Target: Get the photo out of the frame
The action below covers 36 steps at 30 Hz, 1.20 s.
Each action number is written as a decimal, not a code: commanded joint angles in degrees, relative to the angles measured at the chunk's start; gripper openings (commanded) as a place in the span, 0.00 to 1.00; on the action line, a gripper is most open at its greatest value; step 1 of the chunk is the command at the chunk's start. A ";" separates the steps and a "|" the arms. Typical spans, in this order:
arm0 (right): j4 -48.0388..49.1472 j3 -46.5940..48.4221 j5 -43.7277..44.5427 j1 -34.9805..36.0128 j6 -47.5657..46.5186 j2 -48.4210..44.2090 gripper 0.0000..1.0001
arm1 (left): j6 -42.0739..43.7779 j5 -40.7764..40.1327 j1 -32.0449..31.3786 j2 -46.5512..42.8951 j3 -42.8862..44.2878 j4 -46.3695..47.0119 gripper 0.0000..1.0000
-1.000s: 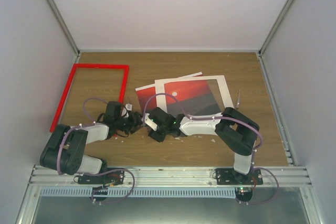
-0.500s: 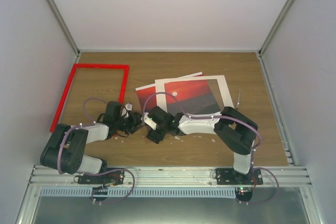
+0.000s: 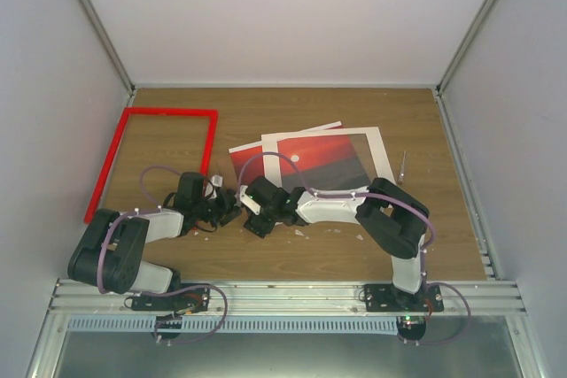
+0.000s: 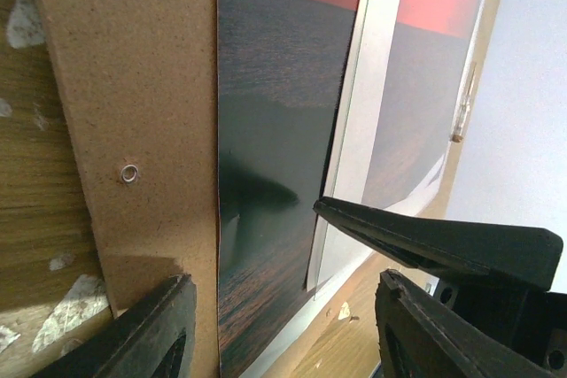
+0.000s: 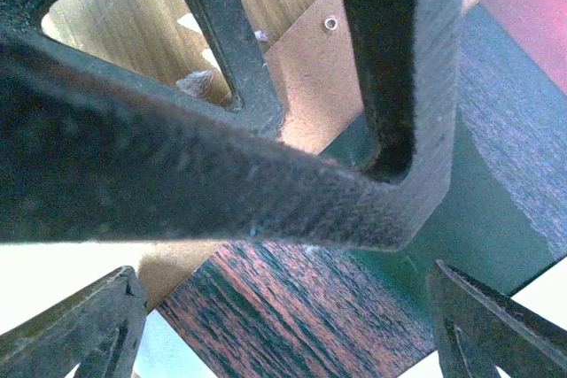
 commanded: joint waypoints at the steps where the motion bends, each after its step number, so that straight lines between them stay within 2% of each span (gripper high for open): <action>1: -7.03 -0.24 -3.62 0.40 -2.27 0.90 0.89 | 0.98 -3.68 0.25 1.91 -1.95 -3.73 0.57; 18: -13.04 0.79 -1.48 0.37 -3.77 3.11 0.93 | 0.93 -4.00 0.31 1.80 -2.08 -3.77 0.57; 23: -13.77 1.33 2.08 0.34 -3.38 5.65 0.88 | 0.98 -3.99 0.26 1.51 -2.26 -3.96 0.57; 29: -12.71 0.93 3.86 0.30 -2.61 4.71 0.74 | 1.07 -4.01 0.27 1.68 -2.20 -3.90 0.57; 33: -11.79 0.88 3.61 0.32 -2.39 3.61 0.69 | 1.19 -3.81 0.24 1.73 -1.87 -3.97 0.57; 35: -12.05 1.11 1.88 0.39 -2.64 3.01 0.73 | 1.28 -3.88 0.28 1.64 -1.76 -4.16 0.57; 36: -12.41 1.28 0.67 0.40 -2.97 2.62 0.78 | 1.27 -3.89 0.23 1.62 -1.76 -4.25 0.57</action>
